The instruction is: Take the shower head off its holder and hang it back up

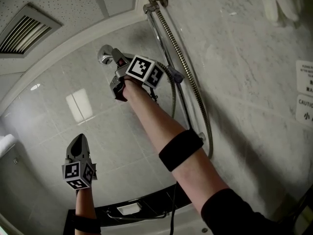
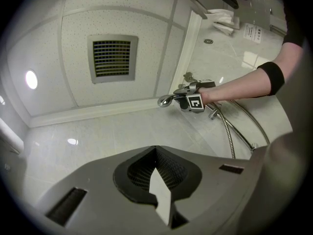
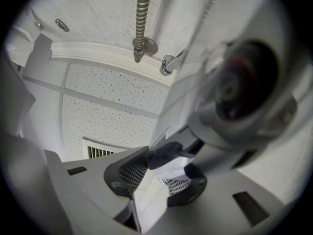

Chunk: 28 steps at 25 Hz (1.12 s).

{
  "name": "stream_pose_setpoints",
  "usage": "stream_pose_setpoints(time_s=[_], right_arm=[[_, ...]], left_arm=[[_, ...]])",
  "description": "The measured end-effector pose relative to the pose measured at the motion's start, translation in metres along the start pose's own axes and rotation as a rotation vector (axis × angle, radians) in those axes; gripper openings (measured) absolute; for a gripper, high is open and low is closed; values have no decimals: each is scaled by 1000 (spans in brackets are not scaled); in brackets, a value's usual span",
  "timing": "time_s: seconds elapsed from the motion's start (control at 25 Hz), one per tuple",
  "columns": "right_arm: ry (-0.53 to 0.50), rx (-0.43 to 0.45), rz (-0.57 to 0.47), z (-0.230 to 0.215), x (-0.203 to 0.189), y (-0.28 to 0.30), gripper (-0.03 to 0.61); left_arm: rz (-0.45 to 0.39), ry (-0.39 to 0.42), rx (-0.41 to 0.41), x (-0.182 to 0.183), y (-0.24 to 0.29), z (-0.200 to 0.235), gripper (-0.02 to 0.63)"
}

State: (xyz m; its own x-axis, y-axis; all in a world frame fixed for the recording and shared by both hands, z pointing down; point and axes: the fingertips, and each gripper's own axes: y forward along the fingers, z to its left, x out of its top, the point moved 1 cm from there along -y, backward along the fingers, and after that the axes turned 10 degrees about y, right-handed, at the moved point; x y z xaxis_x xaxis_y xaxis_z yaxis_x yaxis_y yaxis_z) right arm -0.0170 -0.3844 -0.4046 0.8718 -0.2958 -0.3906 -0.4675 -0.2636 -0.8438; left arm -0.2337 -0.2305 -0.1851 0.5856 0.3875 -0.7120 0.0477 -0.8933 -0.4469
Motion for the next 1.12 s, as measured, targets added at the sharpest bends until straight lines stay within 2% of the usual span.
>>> stream_pose_setpoints(time_s=[0.28,0.52,0.8,1.12], right_arm=[[47,-19,-50,-14,20,-19,114],[59,-13,-64,-19,23,-32,114],[126,72,-143,-5,38,-38,114],[197,121,-194,1,40,-45,114]], left_arm=[[17,0,7,-5,-4,-4,0],[24,2,-7,-7,-1,-19,0],[38,2,-5,-13,-4,-19,0],[31,10,-7,-8,-9,-18,0]])
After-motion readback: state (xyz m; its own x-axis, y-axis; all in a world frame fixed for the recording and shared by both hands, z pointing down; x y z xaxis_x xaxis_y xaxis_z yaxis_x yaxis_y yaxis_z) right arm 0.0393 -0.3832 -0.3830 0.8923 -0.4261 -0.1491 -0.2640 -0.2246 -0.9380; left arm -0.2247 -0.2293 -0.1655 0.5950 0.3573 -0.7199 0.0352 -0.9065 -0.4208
